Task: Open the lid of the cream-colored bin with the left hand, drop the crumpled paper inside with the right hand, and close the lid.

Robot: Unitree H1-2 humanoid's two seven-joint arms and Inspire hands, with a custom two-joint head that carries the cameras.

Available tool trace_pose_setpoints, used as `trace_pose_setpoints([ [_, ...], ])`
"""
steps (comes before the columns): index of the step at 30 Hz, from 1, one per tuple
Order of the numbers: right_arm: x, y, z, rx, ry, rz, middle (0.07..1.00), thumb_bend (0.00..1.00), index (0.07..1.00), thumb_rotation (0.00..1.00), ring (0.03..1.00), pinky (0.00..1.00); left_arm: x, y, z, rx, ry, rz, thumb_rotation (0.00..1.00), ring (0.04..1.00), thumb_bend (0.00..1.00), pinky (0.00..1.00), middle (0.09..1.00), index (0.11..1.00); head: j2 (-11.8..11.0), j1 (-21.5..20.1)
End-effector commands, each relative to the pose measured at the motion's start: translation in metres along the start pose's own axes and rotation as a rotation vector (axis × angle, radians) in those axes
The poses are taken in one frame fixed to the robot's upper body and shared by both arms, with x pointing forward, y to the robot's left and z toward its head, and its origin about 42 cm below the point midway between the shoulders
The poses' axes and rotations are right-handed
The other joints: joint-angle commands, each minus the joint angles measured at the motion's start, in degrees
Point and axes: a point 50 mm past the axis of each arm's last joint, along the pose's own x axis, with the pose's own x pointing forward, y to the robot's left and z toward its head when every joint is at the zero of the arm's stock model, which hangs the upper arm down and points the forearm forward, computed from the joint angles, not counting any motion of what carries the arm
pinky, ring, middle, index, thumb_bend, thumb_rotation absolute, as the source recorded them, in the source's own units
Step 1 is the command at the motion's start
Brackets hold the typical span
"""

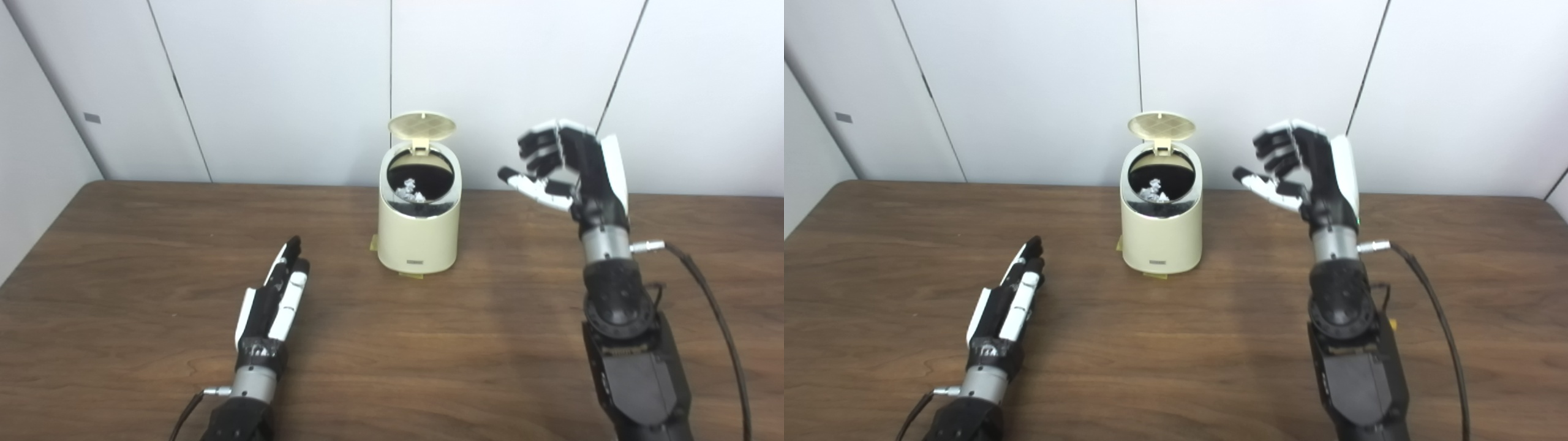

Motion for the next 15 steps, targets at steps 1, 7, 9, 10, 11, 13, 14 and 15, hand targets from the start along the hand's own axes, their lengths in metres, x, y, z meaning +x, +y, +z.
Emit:
trace_pose_setpoints([
  [1, 0.0, -0.007, 0.015, 0.131, -0.038, -0.001, 0.501, 0.52, 0.5, 0.0, 0.512, 0.49, 0.015, 0.0, 0.027, -0.013, -0.096, 0.007, 0.77, 1.0, 0.55, 1.0, 1.0, 1.0, 0.08, -0.1],
  [7, -0.022, -0.013, -0.017, 0.261, 0.026, 0.034, 0.784, 0.55, 0.72, 0.48, 0.777, 0.71, 0.029, 0.003, 0.041, -0.027, -0.103, -0.002, 0.78, 1.0, 0.53, 1.0, 1.0, 1.0, 0.32, -1.03],
  [9, -0.027, -0.016, -0.025, 0.294, 0.056, 0.051, 0.858, 0.6, 0.824, 0.69, 0.864, 0.83, 0.035, 0.004, 0.047, -0.021, -0.105, -0.006, 0.78, 1.0, 0.54, 1.0, 1.0, 1.0, 0.33, -1.23],
  [10, -0.029, -0.017, -0.028, 0.292, 0.062, 0.06, 0.879, 0.61, 0.851, 0.74, 0.889, 0.87, 0.038, 0.004, 0.05, -0.017, -0.105, -0.008, 0.78, 1.0, 0.54, 1.0, 1.0, 1.0, 0.4, -1.32],
  [11, -0.031, -0.017, -0.03, 0.289, 0.065, 0.065, 0.901, 0.61, 0.876, 0.79, 0.913, 0.9, 0.041, 0.004, 0.053, -0.012, -0.103, -0.009, 0.78, 1.0, 0.53, 1.0, 1.0, 1.0, 0.45, -1.49],
  [13, -0.034, -0.019, -0.035, 0.29, 0.079, 0.07, 0.921, 0.62, 0.901, 0.88, 0.937, 0.94, 0.049, 0.004, 0.059, -0.008, -0.1, -0.021, 0.79, 1.0, 0.53, 1.0, 1.0, 1.0, 0.43, -1.61],
  [14, -0.034, -0.019, -0.036, 0.285, 0.083, 0.076, 0.927, 0.62, 0.907, 0.9, 0.942, 0.96, 0.053, 0.004, 0.063, -0.004, -0.099, -0.03, 0.8, 1.0, 0.52, 1.0, 1.0, 1.0, 0.45, -1.68],
  [15, -0.035, -0.02, -0.038, 0.28, 0.086, 0.081, 0.937, 0.62, 0.916, 0.95, 0.949, 0.97, 0.056, 0.003, 0.066, 0.002, -0.095, -0.042, 0.82, 1.0, 0.51, 1.0, 1.0, 1.0, 0.42, -1.73],
])
